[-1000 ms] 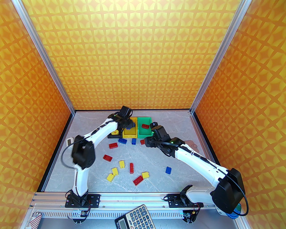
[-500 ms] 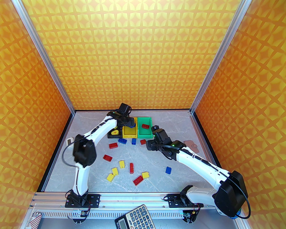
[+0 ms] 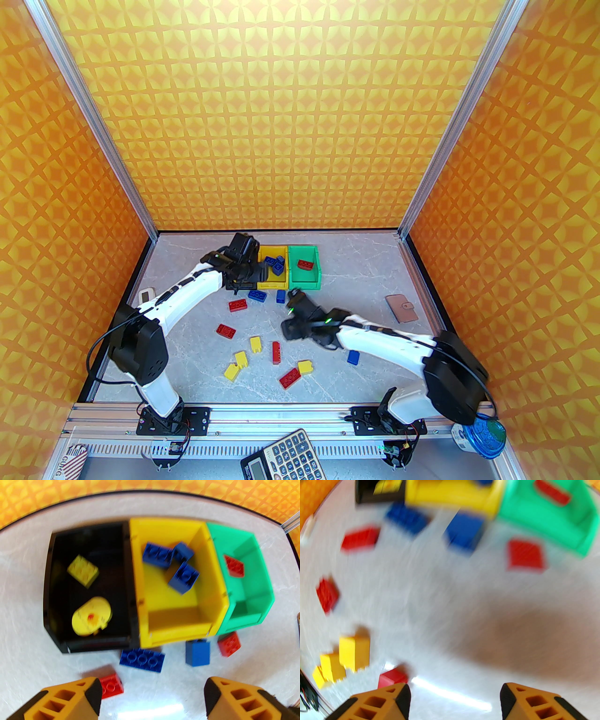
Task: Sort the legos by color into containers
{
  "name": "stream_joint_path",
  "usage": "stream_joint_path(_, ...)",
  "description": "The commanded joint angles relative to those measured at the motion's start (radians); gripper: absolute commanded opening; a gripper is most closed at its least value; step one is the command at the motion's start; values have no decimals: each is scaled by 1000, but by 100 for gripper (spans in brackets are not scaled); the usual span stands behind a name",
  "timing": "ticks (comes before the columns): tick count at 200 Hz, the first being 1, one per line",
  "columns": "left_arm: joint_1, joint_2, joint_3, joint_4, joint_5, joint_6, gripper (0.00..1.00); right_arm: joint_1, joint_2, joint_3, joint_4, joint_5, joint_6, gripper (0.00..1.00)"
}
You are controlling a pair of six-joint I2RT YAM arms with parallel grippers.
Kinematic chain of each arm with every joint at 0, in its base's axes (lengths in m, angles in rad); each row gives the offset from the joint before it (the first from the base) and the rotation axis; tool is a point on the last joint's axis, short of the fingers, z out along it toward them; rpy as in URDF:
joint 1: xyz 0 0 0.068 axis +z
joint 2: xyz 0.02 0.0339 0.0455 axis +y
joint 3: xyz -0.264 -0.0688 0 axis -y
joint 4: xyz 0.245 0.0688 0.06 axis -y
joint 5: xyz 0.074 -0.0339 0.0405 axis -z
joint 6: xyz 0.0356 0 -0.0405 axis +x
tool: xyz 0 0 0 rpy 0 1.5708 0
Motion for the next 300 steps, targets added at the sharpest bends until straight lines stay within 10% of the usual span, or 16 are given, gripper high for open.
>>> stream_joint_path(1, -1, -23, -20, 27, -22, -23, 77, 58, 15, -10, 26, -9, 94, 67)
stream_joint_path(156, -3, -13, -39, 21, -22, -17, 76, 199, 213, 92, 13, -11, 154, 55)
stream_joint_path(215, -3, -30, -58, 30, -22, -19, 76, 199, 208, 109, -10, 40, 128, 24)
stream_joint_path(300, -3, -121, -136, 36, -23, -30, 76, -31, -189, 166, -236, 280, -106, 16)
